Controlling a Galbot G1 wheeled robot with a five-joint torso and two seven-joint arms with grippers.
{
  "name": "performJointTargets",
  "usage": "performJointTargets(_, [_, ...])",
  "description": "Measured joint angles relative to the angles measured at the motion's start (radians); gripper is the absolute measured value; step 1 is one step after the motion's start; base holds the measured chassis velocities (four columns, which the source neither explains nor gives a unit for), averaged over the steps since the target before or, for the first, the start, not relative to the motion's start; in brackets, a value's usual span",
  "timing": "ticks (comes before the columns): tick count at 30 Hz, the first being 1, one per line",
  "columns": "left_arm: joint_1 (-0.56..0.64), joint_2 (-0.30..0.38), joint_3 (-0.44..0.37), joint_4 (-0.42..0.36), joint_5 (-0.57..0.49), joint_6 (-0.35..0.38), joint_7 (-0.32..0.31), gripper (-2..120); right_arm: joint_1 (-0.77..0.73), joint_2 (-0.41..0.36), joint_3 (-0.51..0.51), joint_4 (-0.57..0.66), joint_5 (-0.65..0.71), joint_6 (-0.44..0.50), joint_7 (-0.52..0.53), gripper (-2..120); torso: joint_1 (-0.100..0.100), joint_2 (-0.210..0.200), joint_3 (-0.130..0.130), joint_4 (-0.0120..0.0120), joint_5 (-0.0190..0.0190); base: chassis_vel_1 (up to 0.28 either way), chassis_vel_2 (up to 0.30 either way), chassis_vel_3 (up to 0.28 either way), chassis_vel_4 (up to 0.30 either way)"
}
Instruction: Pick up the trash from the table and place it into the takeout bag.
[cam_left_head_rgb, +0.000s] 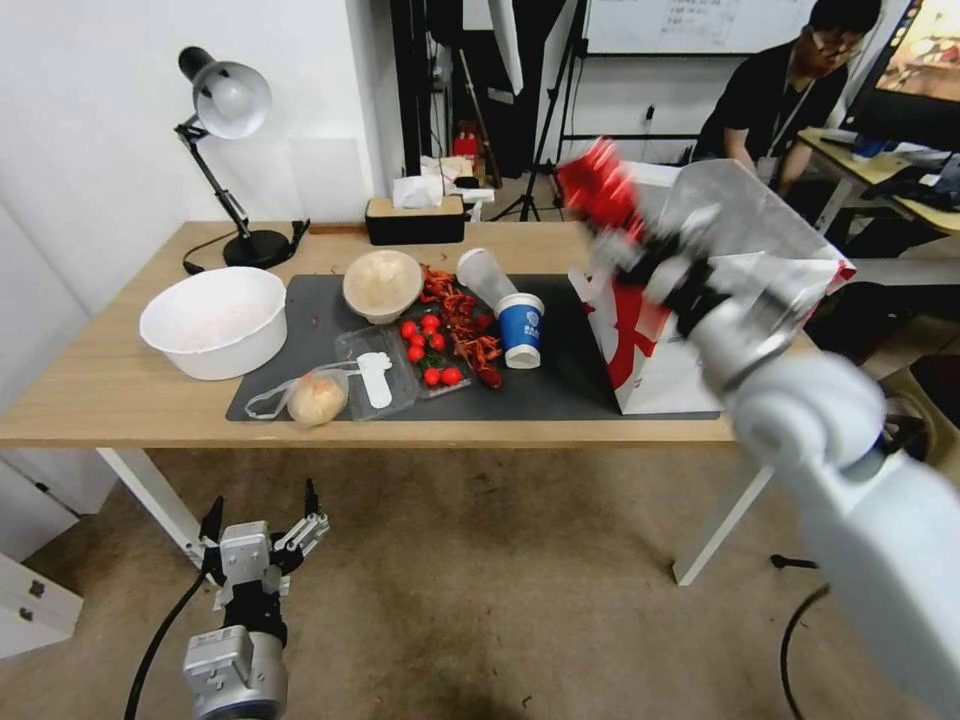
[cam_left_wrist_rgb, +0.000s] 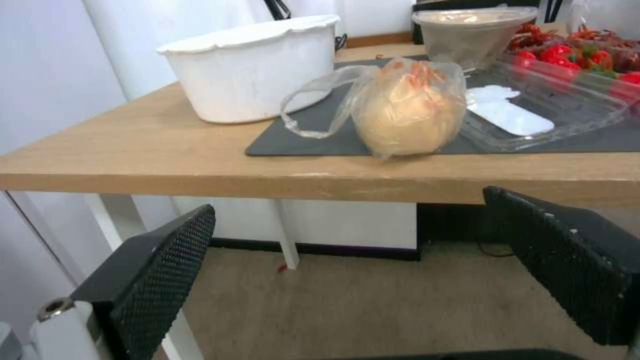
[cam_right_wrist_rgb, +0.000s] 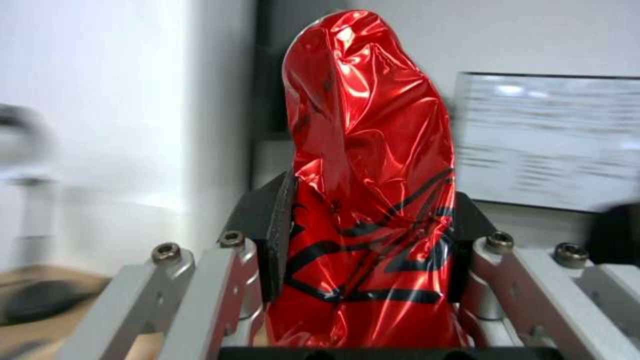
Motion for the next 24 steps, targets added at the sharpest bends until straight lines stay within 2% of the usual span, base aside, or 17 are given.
performJointTargets(5, [0.001, -0.002, 0.000, 0.000, 0.001, -0.001, 0.001, 100, 0.025, -0.021, 0.013, -0.055, -0.022, -0.053, 0.112, 39, 0.000, 0.000, 0.000, -0.0003, 0.0001, 0.000, 0.000, 0.000, 0.000])
performJointTargets(7, [0.002, 0.002, -0.004, 0.001, -0.001, -0.002, 0.001, 100, 0.022, -0.027, 0.019, -0.084, -0.056, -0.065, 0.124, 47, 0.000, 0.000, 0.000, -0.0003, 0.0003, 0.000, 0.000, 0.000, 0.000])
performJointTargets(9, [0.002, 0.003, -0.005, 0.001, -0.002, -0.003, 0.001, 100, 0.022, -0.027, 0.019, -0.089, -0.062, -0.069, 0.121, 51, 0.000, 0.000, 0.000, -0.0003, 0.0003, 0.000, 0.000, 0.000, 0.000])
performJointTargets(11, [0.002, 0.003, -0.006, 0.001, -0.003, -0.003, 0.001, 100, 0.023, -0.023, 0.018, -0.099, -0.069, -0.079, 0.118, 61, 0.000, 0.000, 0.000, -0.0001, -0.0001, 0.000, 0.000, 0.000, 0.000])
performJointTargets(13, [0.002, 0.003, -0.006, 0.001, -0.003, -0.003, 0.001, 100, 0.024, -0.020, 0.016, -0.101, -0.071, -0.082, 0.116, 64, 0.000, 0.000, 0.000, 0.0000, 0.0000, 0.000, 0.000, 0.000, 0.000])
performJointTargets(14, [0.002, 0.002, -0.004, 0.001, -0.005, -0.003, 0.001, 100, 0.025, -0.017, 0.013, -0.104, -0.072, -0.087, 0.114, 72, 0.000, 0.000, 0.000, 0.0001, -0.0001, 0.000, 0.000, 0.000, 0.000])
performJointTargets(15, [0.003, 0.002, -0.003, 0.000, -0.006, -0.003, 0.000, 100, 0.025, -0.015, 0.011, -0.105, -0.072, -0.090, 0.112, 76, 0.000, 0.000, 0.000, 0.0000, 0.0000, 0.000, 0.000, 0.000, 0.000])
performJointTargets(17, [0.003, 0.002, -0.003, 0.000, -0.007, -0.003, 0.000, 100, 0.024, -0.015, 0.010, -0.106, -0.073, -0.091, 0.111, 78, 0.000, 0.000, 0.000, 0.0000, 0.0000, 0.000, 0.000, 0.000, 0.000])
performJointTargets(19, [0.003, 0.005, -0.006, -0.001, -0.009, -0.003, 0.000, 100, 0.016, -0.014, 0.009, -0.101, -0.071, -0.091, 0.098, 91, 0.000, 0.000, 0.000, 0.0000, 0.0000, 0.000, 0.000, 0.000, 0.000])
performJointTargets(24, [0.001, 0.007, -0.010, -0.005, -0.012, -0.003, 0.000, 100, -0.003, -0.016, 0.010, -0.079, -0.054, -0.081, 0.076, 99, 0.000, 0.000, 0.000, -0.0001, 0.0000, 0.000, 0.000, 0.000, 0.000])
